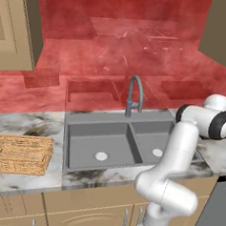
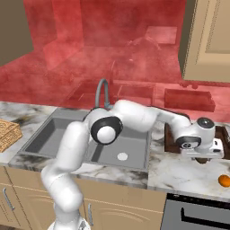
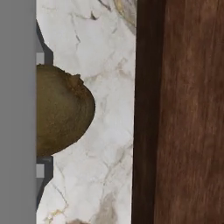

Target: Pick up all produce items and place them in the sink. Turn on the sink faucet to wash them. Then turn the sink off and put them in the tray.

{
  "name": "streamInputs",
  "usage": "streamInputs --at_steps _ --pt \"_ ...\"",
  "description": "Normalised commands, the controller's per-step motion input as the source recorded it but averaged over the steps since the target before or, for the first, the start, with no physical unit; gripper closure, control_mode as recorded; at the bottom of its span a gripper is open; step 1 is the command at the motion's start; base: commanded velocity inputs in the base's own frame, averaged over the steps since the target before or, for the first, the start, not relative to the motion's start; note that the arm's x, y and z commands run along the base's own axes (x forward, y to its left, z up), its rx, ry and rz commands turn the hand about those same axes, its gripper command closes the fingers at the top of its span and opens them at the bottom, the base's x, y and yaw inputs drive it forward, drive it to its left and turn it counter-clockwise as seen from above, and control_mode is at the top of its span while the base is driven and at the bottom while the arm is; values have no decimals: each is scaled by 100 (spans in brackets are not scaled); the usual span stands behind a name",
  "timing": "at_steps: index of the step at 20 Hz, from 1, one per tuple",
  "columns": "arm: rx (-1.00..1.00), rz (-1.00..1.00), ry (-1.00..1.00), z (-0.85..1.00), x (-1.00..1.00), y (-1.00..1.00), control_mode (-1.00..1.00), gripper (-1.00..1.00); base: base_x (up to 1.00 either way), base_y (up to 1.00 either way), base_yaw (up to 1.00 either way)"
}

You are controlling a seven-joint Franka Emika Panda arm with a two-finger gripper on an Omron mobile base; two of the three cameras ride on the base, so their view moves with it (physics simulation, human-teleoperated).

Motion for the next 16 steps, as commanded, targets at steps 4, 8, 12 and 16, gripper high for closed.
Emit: streamInputs --at_steps 4,8,12,16 --pt "-11 12 0 64 -97 100 -100 100 0 0 0" --pt "-16 16 6 42 -48 100 -100 100 0 0 0" --pt "-18 22 8 26 -4 100 -100 100 0 0 0" --pt "-5 23 8 37 32 100 -100 100 0 0 0"
